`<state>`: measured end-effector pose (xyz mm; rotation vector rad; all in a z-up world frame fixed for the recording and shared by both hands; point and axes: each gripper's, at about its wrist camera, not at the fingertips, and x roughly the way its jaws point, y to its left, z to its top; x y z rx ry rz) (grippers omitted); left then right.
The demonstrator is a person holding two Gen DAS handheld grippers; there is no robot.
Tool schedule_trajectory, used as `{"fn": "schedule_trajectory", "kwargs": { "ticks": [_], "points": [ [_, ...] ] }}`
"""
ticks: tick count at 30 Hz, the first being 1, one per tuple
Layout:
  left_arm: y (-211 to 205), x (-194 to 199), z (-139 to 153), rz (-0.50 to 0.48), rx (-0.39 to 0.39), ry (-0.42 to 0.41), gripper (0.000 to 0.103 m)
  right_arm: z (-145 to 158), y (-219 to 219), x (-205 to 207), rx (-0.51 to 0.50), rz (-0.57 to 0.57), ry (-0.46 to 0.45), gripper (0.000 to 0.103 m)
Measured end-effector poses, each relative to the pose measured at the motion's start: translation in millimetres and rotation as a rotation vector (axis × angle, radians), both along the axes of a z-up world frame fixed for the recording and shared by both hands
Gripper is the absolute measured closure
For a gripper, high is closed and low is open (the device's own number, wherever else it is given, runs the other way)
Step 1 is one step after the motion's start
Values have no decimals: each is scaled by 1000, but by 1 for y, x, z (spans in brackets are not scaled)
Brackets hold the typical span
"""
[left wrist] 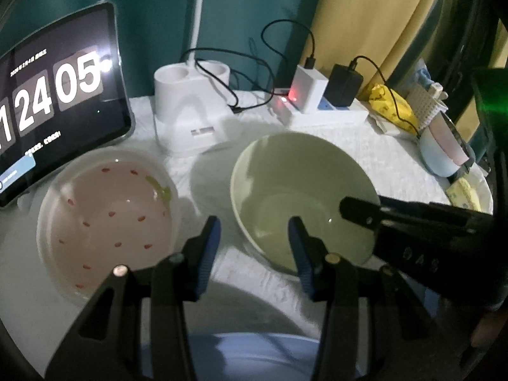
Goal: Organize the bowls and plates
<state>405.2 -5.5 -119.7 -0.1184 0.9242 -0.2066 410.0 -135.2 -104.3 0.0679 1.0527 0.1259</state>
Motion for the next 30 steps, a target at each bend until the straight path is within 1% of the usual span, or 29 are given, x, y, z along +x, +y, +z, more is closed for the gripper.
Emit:
{"fn": "schedule_trajectory", "kwargs": {
  "ticks": [1, 3, 6, 8, 19, 30],
  "points": [
    [1, 0, 0, 0, -4, -1, 58, -1, 2, 0, 4, 16, 0, 72],
    [1, -1, 0, -2, -9, -7, 58, -1, 4, 0, 10, 28, -3, 77],
    [0, -1, -1, -15, -19, -16, 61, -1, 6, 0, -6, 24, -7, 80],
    [-2, -3, -1, -20, -12, -24, 62, -1, 6, 0, -12, 21, -13, 82],
    [1, -6, 0, -4, -22, -40, 65, 2, 8, -10, -18, 26, -60, 83],
    [-3, -16, 14, -18, -32, -96, 66, 11, 1, -20, -4, 20, -102, 84]
  ]
}}
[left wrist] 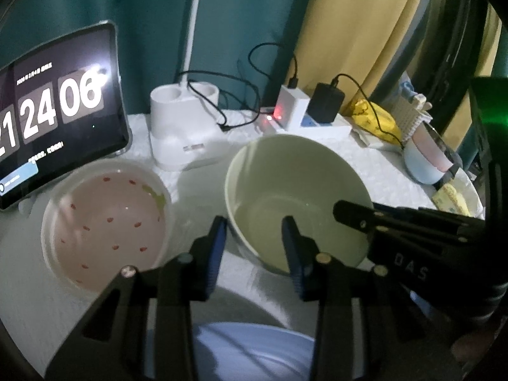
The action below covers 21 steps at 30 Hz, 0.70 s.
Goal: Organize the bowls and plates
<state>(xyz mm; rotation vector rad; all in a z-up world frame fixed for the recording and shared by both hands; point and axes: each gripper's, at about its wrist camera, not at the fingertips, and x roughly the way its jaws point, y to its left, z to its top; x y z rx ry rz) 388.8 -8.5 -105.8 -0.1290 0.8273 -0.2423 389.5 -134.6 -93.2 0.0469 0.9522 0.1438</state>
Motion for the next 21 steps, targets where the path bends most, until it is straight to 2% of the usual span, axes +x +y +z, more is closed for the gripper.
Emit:
{"fn": "schedule_trajectory", "kwargs": {
  "ticks": [21],
  "points": [
    [-13, -43, 46, -5, 0, -114, 66, 44, -13, -41, 26, 0, -100, 84]
  ]
}}
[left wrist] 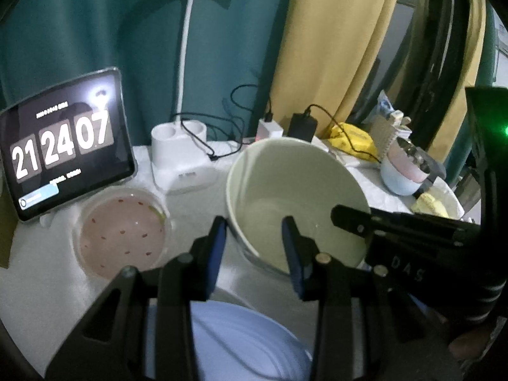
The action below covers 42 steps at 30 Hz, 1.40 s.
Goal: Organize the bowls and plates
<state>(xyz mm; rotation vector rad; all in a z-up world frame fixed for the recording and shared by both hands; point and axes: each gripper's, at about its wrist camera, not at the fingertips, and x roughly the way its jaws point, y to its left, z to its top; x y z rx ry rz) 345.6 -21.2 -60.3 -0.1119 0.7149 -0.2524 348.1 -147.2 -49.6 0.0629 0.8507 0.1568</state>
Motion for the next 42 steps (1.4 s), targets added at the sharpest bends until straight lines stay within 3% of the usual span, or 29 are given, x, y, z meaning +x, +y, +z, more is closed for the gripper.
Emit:
{"fn": "schedule_trajectory", "kwargs": {
  "ticks": [21, 42],
  "points": [
    [-28, -50, 35, -21, 19, -76, 66, 34, -28, -57, 26, -26, -89, 84],
    [-83, -79, 40, -86, 47, -84, 66, 40, -85, -95, 64, -91, -124, 84]
  ]
}}
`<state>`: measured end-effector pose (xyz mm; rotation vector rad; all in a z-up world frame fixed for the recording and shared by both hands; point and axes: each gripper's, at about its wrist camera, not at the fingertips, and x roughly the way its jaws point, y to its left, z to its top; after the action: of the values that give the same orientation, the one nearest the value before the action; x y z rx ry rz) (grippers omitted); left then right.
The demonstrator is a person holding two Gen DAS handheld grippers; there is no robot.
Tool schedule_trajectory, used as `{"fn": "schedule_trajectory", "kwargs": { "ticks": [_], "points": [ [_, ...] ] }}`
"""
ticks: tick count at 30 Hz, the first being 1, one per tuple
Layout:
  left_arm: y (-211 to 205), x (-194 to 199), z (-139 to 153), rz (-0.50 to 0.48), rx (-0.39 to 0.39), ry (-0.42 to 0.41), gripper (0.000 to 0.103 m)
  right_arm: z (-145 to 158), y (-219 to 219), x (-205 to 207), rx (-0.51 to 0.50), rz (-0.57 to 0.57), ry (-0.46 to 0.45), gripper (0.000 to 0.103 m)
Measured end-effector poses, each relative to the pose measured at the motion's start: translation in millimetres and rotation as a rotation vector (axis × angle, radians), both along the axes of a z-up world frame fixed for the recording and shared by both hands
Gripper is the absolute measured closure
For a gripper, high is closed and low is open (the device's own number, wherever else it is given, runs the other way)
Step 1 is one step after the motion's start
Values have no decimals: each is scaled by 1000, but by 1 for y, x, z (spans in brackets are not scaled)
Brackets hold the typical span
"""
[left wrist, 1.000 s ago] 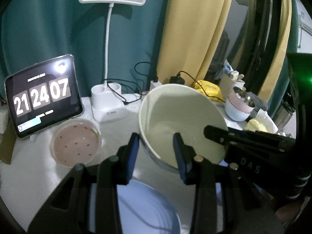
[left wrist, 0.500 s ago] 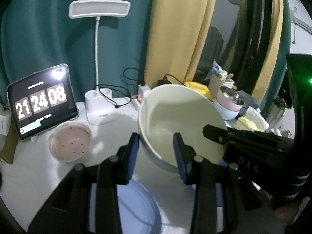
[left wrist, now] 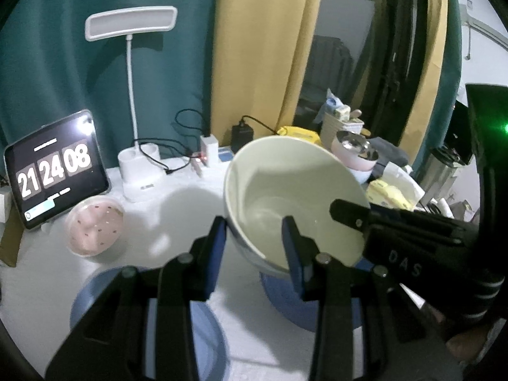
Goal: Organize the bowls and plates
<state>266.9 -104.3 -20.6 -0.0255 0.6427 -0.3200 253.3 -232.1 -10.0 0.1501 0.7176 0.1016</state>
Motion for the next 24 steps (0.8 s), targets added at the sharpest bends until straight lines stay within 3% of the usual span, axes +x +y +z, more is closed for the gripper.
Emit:
{"fn": "schedule_trajectory", "kwargs": {
  "ticks": [24],
  "points": [
    [-57, -14, -39, -70, 46, 79, 66, -41, -59, -26, 28, -64, 71, 84]
  ]
}}
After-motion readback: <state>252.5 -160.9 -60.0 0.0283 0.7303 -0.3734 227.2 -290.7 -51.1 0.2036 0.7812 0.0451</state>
